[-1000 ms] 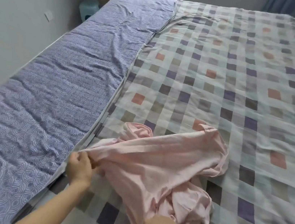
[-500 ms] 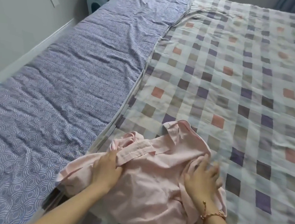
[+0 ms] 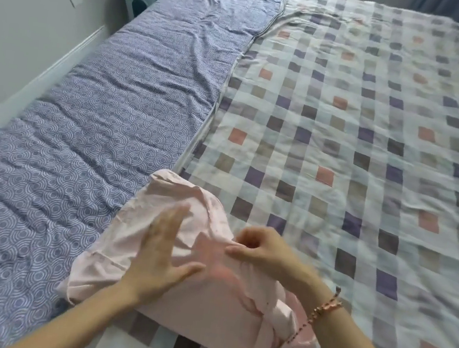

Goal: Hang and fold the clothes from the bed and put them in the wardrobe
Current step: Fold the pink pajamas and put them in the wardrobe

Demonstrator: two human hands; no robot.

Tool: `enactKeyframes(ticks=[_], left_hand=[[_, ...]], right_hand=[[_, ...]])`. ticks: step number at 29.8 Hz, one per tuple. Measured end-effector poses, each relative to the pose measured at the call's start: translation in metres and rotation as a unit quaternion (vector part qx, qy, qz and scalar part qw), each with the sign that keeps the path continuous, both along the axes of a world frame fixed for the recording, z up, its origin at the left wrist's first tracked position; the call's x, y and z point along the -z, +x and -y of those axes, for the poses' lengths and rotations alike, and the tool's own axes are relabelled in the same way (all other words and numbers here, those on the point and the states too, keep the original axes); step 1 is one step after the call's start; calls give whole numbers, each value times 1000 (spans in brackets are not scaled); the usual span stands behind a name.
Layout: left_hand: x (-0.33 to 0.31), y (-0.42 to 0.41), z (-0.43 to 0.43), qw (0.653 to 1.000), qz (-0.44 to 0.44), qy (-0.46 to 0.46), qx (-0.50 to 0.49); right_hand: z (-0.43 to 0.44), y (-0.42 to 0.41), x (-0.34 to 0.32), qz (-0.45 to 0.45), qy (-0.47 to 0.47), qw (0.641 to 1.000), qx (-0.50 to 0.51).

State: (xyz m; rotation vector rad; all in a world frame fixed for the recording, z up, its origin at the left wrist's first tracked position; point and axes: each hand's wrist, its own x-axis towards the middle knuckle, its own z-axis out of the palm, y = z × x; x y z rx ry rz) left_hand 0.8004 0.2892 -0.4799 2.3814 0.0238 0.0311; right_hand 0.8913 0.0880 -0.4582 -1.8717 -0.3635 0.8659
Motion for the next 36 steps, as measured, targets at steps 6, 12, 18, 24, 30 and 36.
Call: enactKeyframes(ticks=[6,12,18,24,30,36], left_hand=[[-63,48,83,962,-71,178,195],[-134,30,50,981,49,119,149],[-236,-3,53,989,43,84,110],[-318,-16,24,989,-134,39,56],[-372,1,23,929,100,289,-206],[-452,17,38,886,155,346,-265]], right_hand=[[41,-36,-44,-67,171,966,179],[80,-86,-23,9,-105,992,63],[35,-88,-53,109,-5,976,191],[64,-37,-158,209,63,913,345],[91,-4,-285,345,68,909,223],[113,5,-384,471,-198,858,55]])
